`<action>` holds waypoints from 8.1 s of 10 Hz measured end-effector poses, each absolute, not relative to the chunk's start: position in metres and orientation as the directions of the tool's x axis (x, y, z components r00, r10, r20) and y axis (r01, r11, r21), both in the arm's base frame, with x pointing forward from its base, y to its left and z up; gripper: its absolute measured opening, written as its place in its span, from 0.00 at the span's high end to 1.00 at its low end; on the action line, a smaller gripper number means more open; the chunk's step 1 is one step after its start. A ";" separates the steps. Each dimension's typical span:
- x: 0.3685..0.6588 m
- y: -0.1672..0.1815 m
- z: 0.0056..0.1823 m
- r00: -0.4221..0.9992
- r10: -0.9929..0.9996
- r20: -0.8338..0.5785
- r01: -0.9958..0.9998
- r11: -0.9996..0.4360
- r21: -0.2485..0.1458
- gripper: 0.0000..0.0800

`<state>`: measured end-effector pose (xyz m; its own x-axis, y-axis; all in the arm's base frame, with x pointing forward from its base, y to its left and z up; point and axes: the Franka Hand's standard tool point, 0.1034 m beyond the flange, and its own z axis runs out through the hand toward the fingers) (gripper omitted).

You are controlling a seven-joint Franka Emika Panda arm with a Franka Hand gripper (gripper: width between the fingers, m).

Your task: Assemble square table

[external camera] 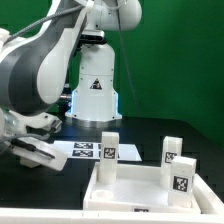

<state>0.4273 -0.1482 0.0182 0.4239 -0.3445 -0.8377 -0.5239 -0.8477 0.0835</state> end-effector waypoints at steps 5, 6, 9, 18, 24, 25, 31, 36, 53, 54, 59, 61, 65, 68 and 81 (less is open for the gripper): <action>0.498 -0.152 0.081 0.749 -0.349 -0.563 -0.456 -0.888 -0.056 0.64; 0.497 -0.150 0.081 0.778 -0.364 -0.511 -0.454 -0.889 -0.058 0.64; 0.524 -0.128 0.100 0.846 -0.376 -0.378 -0.431 -0.900 -0.069 0.64; 0.590 -0.051 0.135 0.889 -0.278 0.363 -0.294 -0.956 -0.012 0.64; 0.601 -0.036 0.134 0.848 -0.229 0.478 -0.264 -0.964 0.006 0.64; 0.599 -0.029 0.125 0.854 -0.223 0.471 -0.258 -0.966 0.009 0.64; 0.597 -0.012 0.089 0.875 -0.183 0.448 -0.223 -0.974 0.038 0.64; 0.602 -0.015 0.088 0.854 -0.163 0.493 -0.217 -0.975 0.053 0.64; 0.609 -0.017 0.096 0.886 -0.201 0.419 -0.233 -0.972 0.026 0.19; 0.607 -0.017 0.095 0.902 -0.222 0.371 -0.244 -0.970 0.014 0.19; 0.600 -0.017 0.092 0.957 -0.290 -0.021 -0.291 -0.957 -0.019 0.19; 0.608 -0.020 0.087 0.957 -0.291 0.013 -0.291 -0.957 -0.015 0.19; 0.606 -0.019 0.084 0.939 -0.341 0.027 -0.341 -0.940 -0.016 0.52; 0.607 -0.019 0.084 0.859 -0.511 0.024 -0.511 -0.859 -0.021 0.64; 0.630 -0.007 0.082 0.182 -0.983 -0.013 -0.976 -0.179 -0.123 0.55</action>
Offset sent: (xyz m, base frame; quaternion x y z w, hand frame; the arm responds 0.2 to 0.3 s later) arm 0.0512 -0.0046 0.0438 0.0081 0.1540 -0.1461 0.9772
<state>0.6301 -0.0068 0.0815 0.1815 -0.9833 -0.0125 -0.9762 -0.1787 -0.1230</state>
